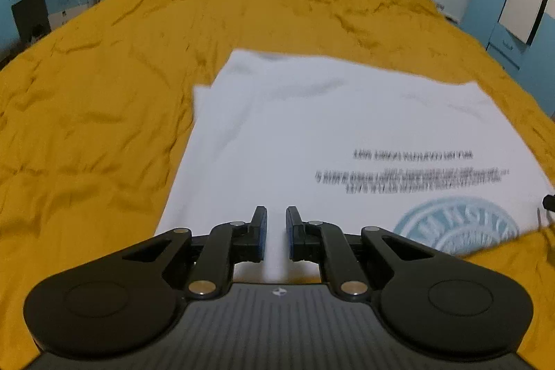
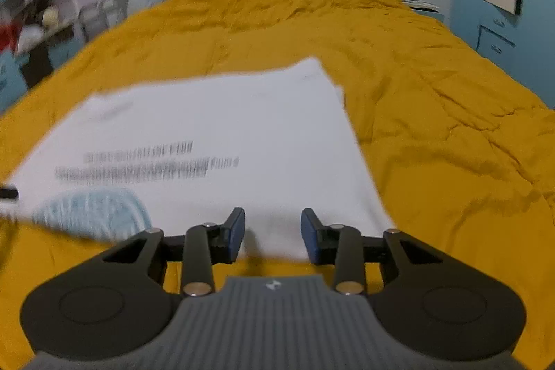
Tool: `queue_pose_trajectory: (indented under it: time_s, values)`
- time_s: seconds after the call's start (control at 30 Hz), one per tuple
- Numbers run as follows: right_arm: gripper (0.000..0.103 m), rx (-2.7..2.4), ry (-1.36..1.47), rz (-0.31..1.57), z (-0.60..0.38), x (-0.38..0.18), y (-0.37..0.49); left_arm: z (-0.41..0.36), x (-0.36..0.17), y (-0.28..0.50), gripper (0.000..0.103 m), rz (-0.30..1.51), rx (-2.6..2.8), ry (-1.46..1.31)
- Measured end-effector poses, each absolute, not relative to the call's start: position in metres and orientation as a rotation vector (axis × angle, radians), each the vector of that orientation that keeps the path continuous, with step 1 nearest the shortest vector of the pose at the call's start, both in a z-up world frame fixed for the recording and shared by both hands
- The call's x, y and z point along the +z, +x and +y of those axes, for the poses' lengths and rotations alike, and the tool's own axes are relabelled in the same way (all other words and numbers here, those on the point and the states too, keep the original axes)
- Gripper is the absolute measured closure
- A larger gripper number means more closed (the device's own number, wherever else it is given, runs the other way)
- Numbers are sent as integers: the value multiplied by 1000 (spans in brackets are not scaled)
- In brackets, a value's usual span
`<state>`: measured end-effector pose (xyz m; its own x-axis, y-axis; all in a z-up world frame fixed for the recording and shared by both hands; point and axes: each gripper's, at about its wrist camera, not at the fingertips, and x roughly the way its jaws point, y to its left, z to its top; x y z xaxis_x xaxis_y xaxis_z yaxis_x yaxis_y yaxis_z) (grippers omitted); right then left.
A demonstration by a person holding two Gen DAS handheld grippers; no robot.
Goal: Fold small clothes
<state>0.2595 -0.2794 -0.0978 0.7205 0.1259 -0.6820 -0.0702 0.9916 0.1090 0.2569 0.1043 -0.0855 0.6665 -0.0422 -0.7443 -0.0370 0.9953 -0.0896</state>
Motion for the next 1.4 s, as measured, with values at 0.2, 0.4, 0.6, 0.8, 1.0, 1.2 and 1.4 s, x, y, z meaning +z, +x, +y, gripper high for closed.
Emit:
queue_pose_trajectory:
  time_s: [0.2, 0.4, 0.6, 0.8, 1.0, 1.2, 1.4]
  values:
    - [68, 80, 163, 717, -298, -87, 304, 84, -85, 299, 90, 815, -36, -108]
    - [67, 80, 222, 727, -321, -93, 363, 52, -93, 343, 90, 798, -73, -98]
    - [67, 85, 227, 779, -343, -113, 427, 21, -106, 386, 90, 800, -120, -118]
    - [68, 120, 328, 812, -361, -143, 466, -13, -129, 431, 90, 847, -155, -65]
    - [68, 174, 458, 813, -377, -168, 479, -27, -144, 463, 91, 849, -136, -42]
    - [78, 215, 532, 783, -383, -184, 482, -36, -148, 486, 91, 841, -122, -47]
    - [94, 232, 517, 782, -378, -187, 485, -27, -136, 473, 90, 833, -136, -63]
